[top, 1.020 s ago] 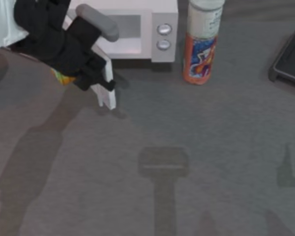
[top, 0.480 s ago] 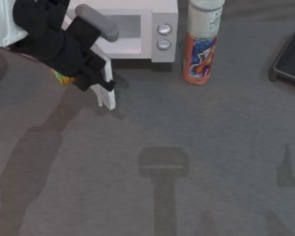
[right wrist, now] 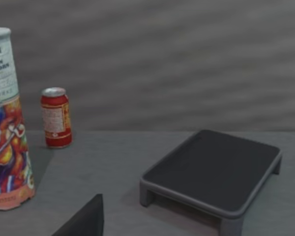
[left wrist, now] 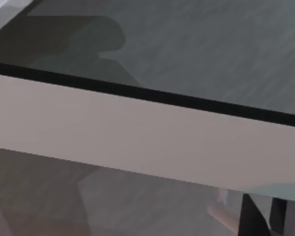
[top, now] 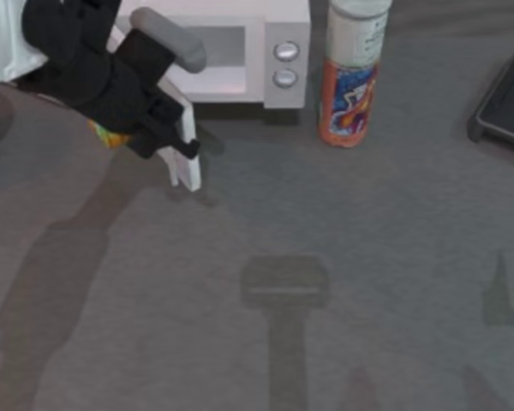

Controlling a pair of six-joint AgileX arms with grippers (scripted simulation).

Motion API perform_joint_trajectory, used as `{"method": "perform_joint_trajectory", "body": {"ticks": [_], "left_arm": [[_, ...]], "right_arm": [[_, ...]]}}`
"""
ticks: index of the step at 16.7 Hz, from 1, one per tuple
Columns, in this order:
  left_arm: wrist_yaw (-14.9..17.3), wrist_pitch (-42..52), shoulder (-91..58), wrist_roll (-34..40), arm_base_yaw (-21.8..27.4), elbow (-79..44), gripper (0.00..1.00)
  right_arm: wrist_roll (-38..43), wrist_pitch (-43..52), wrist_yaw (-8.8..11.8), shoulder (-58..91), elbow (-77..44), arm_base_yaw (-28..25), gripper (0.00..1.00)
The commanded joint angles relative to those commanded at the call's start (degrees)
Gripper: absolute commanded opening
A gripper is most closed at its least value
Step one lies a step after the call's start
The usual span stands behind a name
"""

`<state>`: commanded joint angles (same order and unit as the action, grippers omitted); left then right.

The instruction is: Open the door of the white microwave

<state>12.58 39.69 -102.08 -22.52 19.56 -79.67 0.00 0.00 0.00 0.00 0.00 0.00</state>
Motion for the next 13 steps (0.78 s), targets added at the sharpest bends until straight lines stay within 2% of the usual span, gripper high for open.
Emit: {"method": "perform_joint_trajectory", "body": {"ticks": [7,13], "left_arm": [[0.6,0.2,-0.1,-0.7,-0.1,0.1,0.0],[3.9,2.7,0.4,-8.3,-3.2,1.2,0.0]], "right_arm": [[0.0,0.0,0.0,0.0,0.0,0.0,1.0],[0.0,0.0,0.0,0.0,0.0,0.0,1.0]]}}
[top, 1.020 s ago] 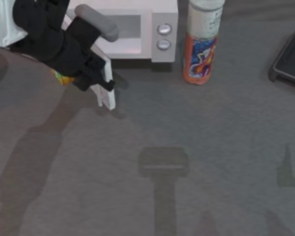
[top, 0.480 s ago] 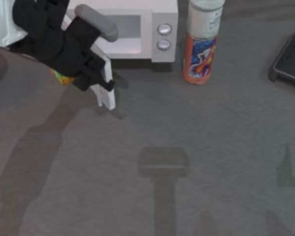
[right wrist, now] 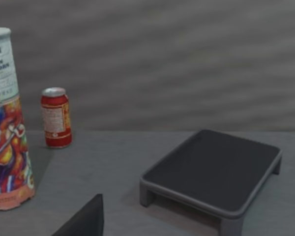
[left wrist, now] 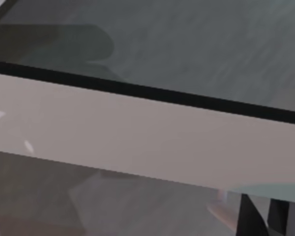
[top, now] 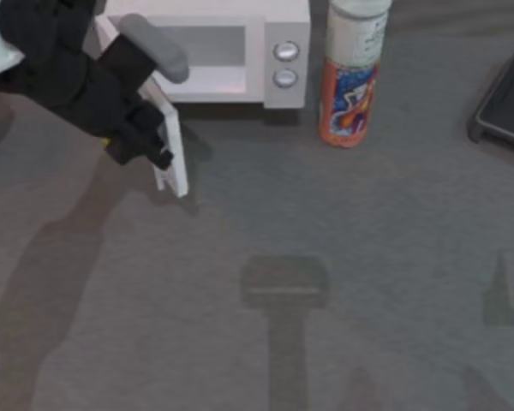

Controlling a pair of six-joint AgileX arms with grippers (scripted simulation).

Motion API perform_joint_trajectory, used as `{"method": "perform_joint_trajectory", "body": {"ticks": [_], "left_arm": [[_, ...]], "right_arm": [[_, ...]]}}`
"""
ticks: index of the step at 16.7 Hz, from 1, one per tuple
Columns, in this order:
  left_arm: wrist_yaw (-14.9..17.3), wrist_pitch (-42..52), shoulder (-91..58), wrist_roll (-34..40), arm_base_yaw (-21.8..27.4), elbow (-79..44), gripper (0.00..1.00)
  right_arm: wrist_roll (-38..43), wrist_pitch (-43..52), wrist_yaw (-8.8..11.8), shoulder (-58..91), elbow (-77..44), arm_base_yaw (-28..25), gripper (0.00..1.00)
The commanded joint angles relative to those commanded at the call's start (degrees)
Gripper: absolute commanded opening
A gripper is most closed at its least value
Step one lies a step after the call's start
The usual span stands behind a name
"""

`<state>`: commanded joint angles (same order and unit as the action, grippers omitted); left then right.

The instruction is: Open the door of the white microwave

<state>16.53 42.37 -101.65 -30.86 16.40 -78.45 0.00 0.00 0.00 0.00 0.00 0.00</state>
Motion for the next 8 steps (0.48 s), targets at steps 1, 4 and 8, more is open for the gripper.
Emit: {"method": "perform_joint_trajectory", "body": {"ticks": [1,4,8], "left_arm": [[0.6,0.3,0.3,-1.3,-0.5,0.1,0.0],[1.5,0.4,0.9,-3.0,-1.3,0.1,0.0],[1.5,0.4,0.9,-3.0,-1.3,0.1,0.0]], "right_arm": [[0.0,0.0,0.0,0.0,0.0,0.0,1.0],[0.0,0.0,0.0,0.0,0.0,0.0,1.0],[0.0,0.0,0.0,0.0,0.0,0.0,1.0]]}}
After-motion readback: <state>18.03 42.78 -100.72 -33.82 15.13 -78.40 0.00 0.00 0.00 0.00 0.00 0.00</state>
